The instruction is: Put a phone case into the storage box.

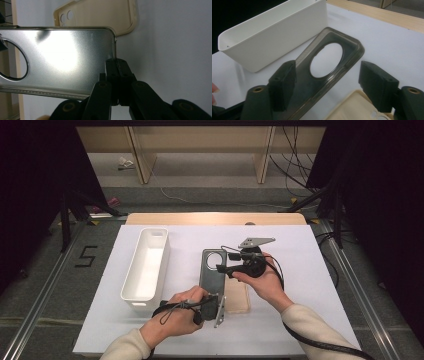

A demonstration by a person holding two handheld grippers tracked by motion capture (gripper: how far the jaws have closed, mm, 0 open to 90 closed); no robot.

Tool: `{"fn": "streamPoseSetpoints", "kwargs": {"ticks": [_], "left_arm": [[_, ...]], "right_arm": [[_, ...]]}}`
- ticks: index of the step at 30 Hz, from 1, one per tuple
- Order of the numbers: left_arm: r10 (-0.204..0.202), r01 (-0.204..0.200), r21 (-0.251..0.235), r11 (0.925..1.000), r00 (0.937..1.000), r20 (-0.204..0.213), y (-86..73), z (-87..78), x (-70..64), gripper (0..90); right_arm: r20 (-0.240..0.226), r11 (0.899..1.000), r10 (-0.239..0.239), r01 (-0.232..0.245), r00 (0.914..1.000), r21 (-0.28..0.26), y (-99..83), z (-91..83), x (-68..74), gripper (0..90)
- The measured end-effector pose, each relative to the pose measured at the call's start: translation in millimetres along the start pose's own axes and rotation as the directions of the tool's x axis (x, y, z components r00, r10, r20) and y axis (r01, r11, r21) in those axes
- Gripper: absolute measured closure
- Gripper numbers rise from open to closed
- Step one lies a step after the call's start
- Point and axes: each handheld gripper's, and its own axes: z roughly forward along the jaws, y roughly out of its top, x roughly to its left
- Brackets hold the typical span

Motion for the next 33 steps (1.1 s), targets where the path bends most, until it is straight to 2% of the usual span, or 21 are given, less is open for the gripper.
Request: {"fn": "streamPoseSetpoints", "kwargs": {"ticks": [1,2,6,10,11,12,13,14,15,19,20,25,33], "left_arm": [[-0.006,0.006,-0.003,1.0,1.0,-0.002,0.3,-0.1,-1.1,88.9],[0.007,-0.007,-0.003,1.0,1.0,-0.002,1.2,-0.3,-0.1,88.9],[0.013,-0.013,-0.008,0.9999,0.9998,-0.017,1.8,-0.4,-0.1,88.9],[0.014,-0.014,-0.005,0.9999,0.9998,-0.011,1.7,-0.6,0.1,89.0],[0.01,-0.01,-0.01,0.9999,0.9998,-0.016,1.7,-1.0,-0.2,89.0],[-0.017,0.016,-0.011,0.9998,0.9999,-0.002,1.3,-0.9,-1.7,89.0],[-0.012,0.012,-0.01,0.9999,0.9999,-0.006,1.5,-1.2,-1.5,89.0],[0.01,-0.011,-0.013,0.9999,0.9998,-0.017,1.9,-1.6,0.3,88.9],[0.001,-0.001,-0.012,0.9999,1.0,-0.01,1.7,-1.5,-0.3,88.9],[0.014,-0.014,-0.014,0.9998,0.9996,-0.024,1.8,-0.5,0.3,88.9],[-0.001,0.001,-0.015,0.9999,0.9998,-0.019,1.3,0.1,-0.8,88.9],[0.019,-0.02,-0.019,0.9996,0.9993,-0.034,1.3,2.2,0.4,88.8],[0.016,-0.017,-0.019,0.9997,0.9993,-0.034,0.0,7.2,-0.8,88.7]], "right_arm": [[-0.003,1.0,0.007,-0.007,1.0,0.003,0.3,0.1,-0.9,34.4],[-0.006,1.0,0.015,-0.015,0.9999,0.007,0.4,0.2,-1.7,36.6],[-0.022,0.999,0.038,-0.038,0.999,0.016,0.4,3.0,-4.5,43.3],[-0.025,0.998,0.055,-0.054,0.9982,0.018,0.7,5.0,-4.7,53.5],[-0.028,0.998,0.061,-0.06,0.9978,0.019,1.1,5.0,-4.7,56.1],[-0.027,0.998,0.066,-0.065,0.9975,0.017,1.5,5.0,-4.9,58.5],[-0.027,0.997,0.07,-0.069,0.9972,0.015,1.7,4.8,-5.2,62.0],[-0.028,0.997,0.076,-0.076,0.9967,0.012,1.8,4.7,-5.5,63.4],[-0.031,0.996,0.089,-0.089,0.9956,0.01,2.0,4.6,-5.8,64.3],[-0.055,0.989,0.15,-0.15,0.9872,0.0,1.9,3.7,-7.1,68.5],[-0.06,0.987,0.162,-0.163,0.985,-0.005,1.9,3.3,-7.6,69.5],[-0.082,0.975,0.22,-0.222,0.9721,-0.014,2.9,0.2,-7.3,73.5],[-0.115,0.967,0.251,-0.255,0.961,-0.024,4.7,-2.8,-3.0,78.9]]}}
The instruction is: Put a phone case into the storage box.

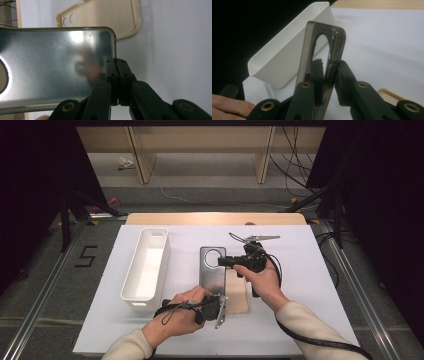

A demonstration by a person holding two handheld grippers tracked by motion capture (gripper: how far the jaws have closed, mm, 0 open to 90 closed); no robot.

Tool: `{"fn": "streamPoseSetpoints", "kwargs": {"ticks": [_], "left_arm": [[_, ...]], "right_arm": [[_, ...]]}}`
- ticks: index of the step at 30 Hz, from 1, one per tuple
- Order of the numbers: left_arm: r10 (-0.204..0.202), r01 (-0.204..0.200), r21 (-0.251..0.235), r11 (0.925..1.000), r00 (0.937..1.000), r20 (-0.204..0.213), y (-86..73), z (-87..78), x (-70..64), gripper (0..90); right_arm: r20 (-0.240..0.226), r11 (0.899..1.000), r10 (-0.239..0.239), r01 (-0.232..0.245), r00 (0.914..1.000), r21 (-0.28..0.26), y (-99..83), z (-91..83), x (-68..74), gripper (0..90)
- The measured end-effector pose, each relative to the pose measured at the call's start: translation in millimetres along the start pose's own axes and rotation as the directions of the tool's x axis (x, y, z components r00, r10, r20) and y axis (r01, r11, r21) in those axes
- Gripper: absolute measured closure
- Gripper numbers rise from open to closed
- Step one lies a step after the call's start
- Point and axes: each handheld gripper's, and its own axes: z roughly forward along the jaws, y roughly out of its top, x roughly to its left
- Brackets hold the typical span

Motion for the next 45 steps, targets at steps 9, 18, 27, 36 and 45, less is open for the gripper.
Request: {"fn": "streamPoseSetpoints", "kwargs": {"ticks": [9,18,27,36,45], "left_arm": [[-0.003,0.003,0.0,1.0,0.9998,-0.019,-2.0,1.0,2.5,88.4],[-0.124,0.113,-0.121,0.9862,0.9892,-0.079,-12.8,-5.3,12.2,72.7],[-0.444,0.405,-0.368,0.8369,0.8956,-0.024,-36.1,-16.4,22.9,48.8],[-0.652,0.582,-0.473,0.661,0.7578,0.021,-53.4,-24.0,32.8,40.8],[-0.772,0.694,-0.499,0.519,0.6311,0.075,-63.7,-21.4,39.0,37.0]], "right_arm": [[-0.038,1.0,-0.003,0.002,0.9993,-0.025,3.1,-4.3,10.7,82.2],[-0.029,0.996,-0.037,0.035,0.9989,-0.081,8.5,-14.0,14.6,82.2],[0.003,0.991,-0.061,0.061,0.9982,-0.116,10.1,-23.8,9.4,82.4],[0.005,0.987,-0.085,0.085,0.9964,-0.133,11.8,-30.5,12.6,82.4],[0.009,0.984,-0.097,0.097,0.9952,-0.151,2.6,-42.3,7.6,82.2]]}}
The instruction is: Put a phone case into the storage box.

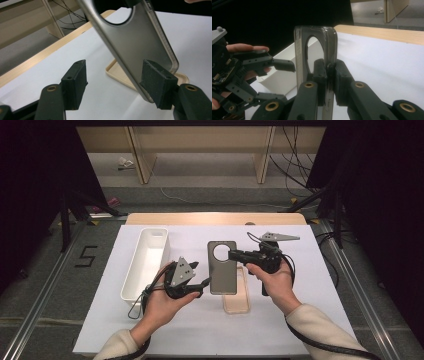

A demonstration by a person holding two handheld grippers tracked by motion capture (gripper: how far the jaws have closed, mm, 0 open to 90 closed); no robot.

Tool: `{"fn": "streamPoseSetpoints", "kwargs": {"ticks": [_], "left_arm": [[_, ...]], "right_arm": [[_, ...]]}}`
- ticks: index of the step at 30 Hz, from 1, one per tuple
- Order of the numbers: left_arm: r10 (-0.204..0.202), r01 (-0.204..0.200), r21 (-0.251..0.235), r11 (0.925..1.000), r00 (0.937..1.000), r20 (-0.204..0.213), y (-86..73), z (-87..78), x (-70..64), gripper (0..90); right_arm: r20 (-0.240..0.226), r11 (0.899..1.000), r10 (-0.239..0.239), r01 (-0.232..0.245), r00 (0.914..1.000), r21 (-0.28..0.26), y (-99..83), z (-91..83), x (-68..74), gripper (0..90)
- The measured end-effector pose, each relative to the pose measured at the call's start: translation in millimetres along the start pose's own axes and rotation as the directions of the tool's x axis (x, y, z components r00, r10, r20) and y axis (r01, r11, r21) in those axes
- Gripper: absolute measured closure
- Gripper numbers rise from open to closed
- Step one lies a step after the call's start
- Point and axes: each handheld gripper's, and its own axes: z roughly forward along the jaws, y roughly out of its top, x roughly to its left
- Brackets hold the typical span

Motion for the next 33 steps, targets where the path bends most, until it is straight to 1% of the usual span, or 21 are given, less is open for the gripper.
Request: {"fn": "streamPoseSetpoints", "kwargs": {"ticks": [2,4,10,15,20,22,24,27,30,33], "left_arm": [[-0.028,0.028,-0.007,0.9996,0.9996,0.001,-0.3,0.2,1.5,37.0],[-0.053,0.053,-0.014,0.9985,0.9986,-0.001,-0.8,0.1,2.7,37.0],[-0.072,0.072,-0.024,0.9972,0.9973,-0.016,-1.4,-0.5,4.5,37.3],[-0.088,0.088,-0.03,0.9957,0.996,-0.016,-1.8,-0.9,6.5,38.0],[-0.119,0.118,-0.043,0.9921,0.9929,-0.009,-1.7,-0.6,7.3,38.9],[-0.132,0.132,-0.051,0.99,0.9911,-0.009,-1.1,-0.7,7.7,39.6],[-0.154,0.153,-0.06,0.9864,0.9881,-0.007,0.1,-0.2,7.6,40.3],[-0.17,0.17,-0.068,0.9832,0.9854,-0.002,3.8,1.8,7.8,41.5],[-0.191,0.191,-0.085,0.9779,0.9816,0.015,9.2,3.3,6.5,43.2],[-0.191,0.193,-0.102,0.9758,0.9811,0.027,16.5,3.1,4.1,44.9]], "right_arm": [[0.003,1.0,-0.008,0.008,1.0,-0.008,-1.2,-2.4,-0.6,82.2],[-0.004,1.0,-0.008,0.008,1.0,-0.012,-2.2,-4.1,-1.2,82.2],[-0.009,1.0,-0.018,0.018,0.9998,-0.016,-4.3,-6.2,0.2,82.1],[-0.017,0.999,-0.029,0.029,0.9994,-0.015,-7.1,-7.2,1.5,82.2],[-0.02,0.999,-0.033,0.032,0.9993,-0.02,-8.4,-10.9,1.5,82.1],[-0.019,0.999,-0.03,0.03,0.9994,-0.025,-8.9,-12.9,1.4,82.1],[-0.018,0.999,-0.029,0.029,0.9994,-0.027,-9.7,-14.6,1.2,82.1],[-0.018,0.999,-0.027,0.027,0.9995,-0.027,-11.6,-16.4,1.0,82.1],[-0.014,0.999,-0.029,0.028,0.9995,-0.025,-12.8,-16.9,1.3,82.1],[-0.008,0.999,-0.031,0.031,0.9995,-0.028,-12.7,-17.5,1.6,82.1]]}}
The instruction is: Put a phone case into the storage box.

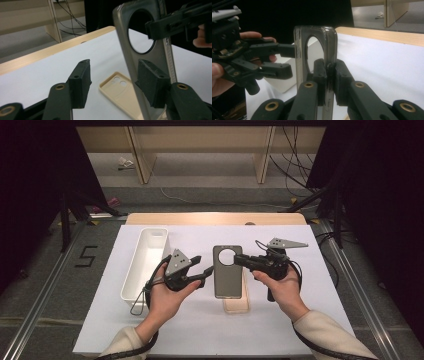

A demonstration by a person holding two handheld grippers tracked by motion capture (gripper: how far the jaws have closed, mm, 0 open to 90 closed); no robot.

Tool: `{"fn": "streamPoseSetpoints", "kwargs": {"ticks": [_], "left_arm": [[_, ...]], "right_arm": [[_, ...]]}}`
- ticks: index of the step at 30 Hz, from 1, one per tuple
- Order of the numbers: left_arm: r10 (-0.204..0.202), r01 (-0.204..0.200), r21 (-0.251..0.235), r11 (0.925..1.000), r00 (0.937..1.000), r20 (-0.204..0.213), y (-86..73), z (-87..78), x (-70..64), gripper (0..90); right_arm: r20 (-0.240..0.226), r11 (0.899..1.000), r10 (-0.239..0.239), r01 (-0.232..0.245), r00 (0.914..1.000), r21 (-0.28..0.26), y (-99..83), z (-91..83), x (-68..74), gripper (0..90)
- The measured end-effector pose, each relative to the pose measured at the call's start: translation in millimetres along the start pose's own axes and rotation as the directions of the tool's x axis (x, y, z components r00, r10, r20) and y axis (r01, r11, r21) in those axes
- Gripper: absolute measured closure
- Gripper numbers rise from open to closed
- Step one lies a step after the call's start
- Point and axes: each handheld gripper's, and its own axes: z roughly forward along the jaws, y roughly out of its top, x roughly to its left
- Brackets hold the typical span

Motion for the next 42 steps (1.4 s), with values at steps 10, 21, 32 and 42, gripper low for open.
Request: {"fn": "streamPoseSetpoints", "kwargs": {"ticks": [10,21,32,42], "left_arm": [[-0.027,0.027,-0.045,0.9986,0.9996,0.004,15.1,5.2,-6.3,58.6],[-0.075,0.075,-0.046,0.9961,0.997,-0.015,16.6,11.8,-4.3,69.2],[-0.121,0.12,-0.057,0.9911,0.9925,-0.015,16.6,9.9,-1.8,79.9],[-0.145,0.143,-0.069,0.9874,0.989,-0.029,16.9,6.9,0.1,84.3]], "right_arm": [[0.011,1.0,-0.009,0.009,0.9999,0.01,-2.7,3.9,3.4,82.0],[0.013,1.0,-0.017,0.017,0.9998,0.017,-4.8,7.9,5.6,82.0],[0.022,0.999,-0.031,0.03,0.9993,0.013,-5.0,8.8,5.5,82.0],[0.028,0.998,-0.062,0.061,0.9977,0.025,-6.3,12.1,9.4,81.4]]}}
